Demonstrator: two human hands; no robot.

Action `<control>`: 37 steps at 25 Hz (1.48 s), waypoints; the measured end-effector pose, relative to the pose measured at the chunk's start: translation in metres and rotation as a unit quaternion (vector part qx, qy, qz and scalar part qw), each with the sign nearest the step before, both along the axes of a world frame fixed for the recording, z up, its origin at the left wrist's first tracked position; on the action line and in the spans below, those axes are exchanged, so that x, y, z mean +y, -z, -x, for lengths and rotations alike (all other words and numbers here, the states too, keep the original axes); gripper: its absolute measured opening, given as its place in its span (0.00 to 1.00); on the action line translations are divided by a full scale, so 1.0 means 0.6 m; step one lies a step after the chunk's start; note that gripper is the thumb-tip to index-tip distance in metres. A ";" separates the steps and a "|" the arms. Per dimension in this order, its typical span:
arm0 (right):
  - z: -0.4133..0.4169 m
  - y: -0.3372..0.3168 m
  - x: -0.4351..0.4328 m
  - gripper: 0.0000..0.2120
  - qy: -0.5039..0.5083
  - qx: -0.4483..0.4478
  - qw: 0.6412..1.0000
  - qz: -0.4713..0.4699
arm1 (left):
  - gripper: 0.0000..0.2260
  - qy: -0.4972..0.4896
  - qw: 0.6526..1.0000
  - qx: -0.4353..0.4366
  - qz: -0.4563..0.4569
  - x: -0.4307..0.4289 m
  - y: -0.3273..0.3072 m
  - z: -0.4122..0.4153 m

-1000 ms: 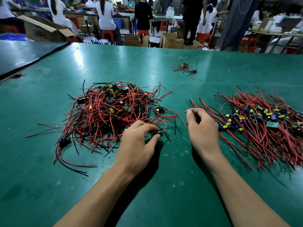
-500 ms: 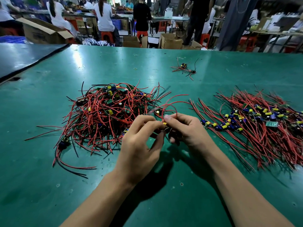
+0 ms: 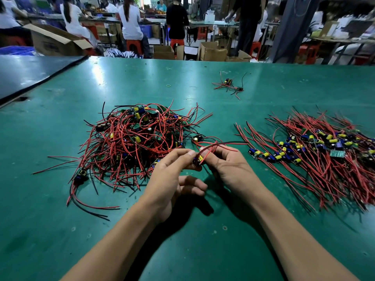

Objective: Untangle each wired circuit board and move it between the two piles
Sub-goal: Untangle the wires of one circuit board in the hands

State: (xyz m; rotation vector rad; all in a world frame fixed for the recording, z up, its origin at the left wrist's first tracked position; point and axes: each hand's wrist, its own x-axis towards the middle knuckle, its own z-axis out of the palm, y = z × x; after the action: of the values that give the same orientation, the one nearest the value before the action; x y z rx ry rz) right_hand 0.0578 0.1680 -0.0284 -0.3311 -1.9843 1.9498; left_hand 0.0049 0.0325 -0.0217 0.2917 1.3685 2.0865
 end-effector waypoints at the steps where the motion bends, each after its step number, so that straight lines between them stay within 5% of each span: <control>1: 0.000 -0.001 -0.002 0.08 0.002 -0.007 1.000 0.003 | 0.07 0.007 1.000 -0.018 0.001 0.000 0.000 0.001; 8: -0.001 -0.012 -0.002 0.13 -0.055 -0.085 0.967 0.232 | 0.10 0.091 0.993 -0.073 -0.003 -0.006 0.000 0.008; 11: -0.001 -0.012 -0.001 0.20 -0.077 -0.066 0.956 0.277 | 0.10 0.114 0.989 -0.090 -0.017 -0.009 0.001 0.014; 19: 0.003 -0.024 0.016 0.12 -0.026 -0.072 0.939 0.334 | 0.18 0.170 0.982 -0.052 -0.060 -0.010 0.007 0.008; 26: 0.005 -0.005 0.013 0.13 -0.020 -0.032 0.982 0.184 | 0.10 0.176 0.984 -0.016 -0.002 -0.007 0.005 0.008; 31: 0.000 -0.003 -0.002 0.13 -0.066 -0.039 0.980 0.182 | 0.06 0.138 0.989 -0.036 0.033 0.001 0.008 0.002; 33: 0.003 -0.009 -0.003 0.16 -0.051 -0.054 0.984 0.161 | 0.02 0.116 0.991 0.026 0.067 0.000 0.008 0.004; 37: 0.010 -0.014 0.008 0.27 -0.033 -0.089 0.981 0.167 | 0.10 0.092 0.984 0.124 0.086 -0.003 0.007 0.007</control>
State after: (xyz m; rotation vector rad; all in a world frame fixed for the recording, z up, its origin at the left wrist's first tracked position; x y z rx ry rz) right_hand 0.0520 0.1728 -0.0201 -0.5456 -1.7811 2.3730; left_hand 0.0007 0.0308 -0.0261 0.5962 1.5913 1.8124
